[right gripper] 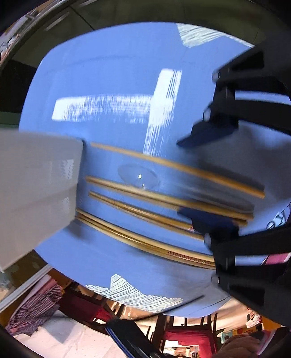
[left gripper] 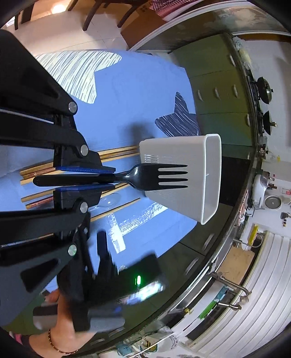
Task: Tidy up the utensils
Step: 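Lift the black fork with the left tool while the right tool grasps the clear spoon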
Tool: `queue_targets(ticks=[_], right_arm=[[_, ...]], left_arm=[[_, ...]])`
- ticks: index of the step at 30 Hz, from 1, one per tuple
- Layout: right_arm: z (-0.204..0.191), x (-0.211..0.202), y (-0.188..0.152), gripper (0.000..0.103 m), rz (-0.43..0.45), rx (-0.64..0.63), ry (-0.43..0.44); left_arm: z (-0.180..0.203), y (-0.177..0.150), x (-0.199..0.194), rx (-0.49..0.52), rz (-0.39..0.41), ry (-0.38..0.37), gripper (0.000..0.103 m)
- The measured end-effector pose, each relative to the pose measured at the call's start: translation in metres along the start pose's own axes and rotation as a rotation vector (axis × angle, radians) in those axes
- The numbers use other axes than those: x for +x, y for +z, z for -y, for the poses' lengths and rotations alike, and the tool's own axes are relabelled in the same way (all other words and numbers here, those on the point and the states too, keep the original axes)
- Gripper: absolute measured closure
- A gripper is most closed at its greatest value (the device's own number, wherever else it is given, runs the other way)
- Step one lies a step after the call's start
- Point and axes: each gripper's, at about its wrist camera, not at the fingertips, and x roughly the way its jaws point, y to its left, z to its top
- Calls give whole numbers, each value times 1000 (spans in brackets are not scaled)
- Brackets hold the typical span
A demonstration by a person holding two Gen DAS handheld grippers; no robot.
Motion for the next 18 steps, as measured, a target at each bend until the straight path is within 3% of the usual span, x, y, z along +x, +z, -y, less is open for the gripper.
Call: queue_targets(ticks=[2, 6, 18], right_arm=[[-6, 6, 3, 66, -13, -5, -16], [-13, 14, 9, 85, -25, -3, -64], [-16, 33, 18, 86, -41, 16, -117]], left_arm=[[1, -3, -2, 15, 12, 11, 94], [-1, -3, -6, 27, 26, 10, 94], [-9, -9, -11, 25, 32, 12, 94]])
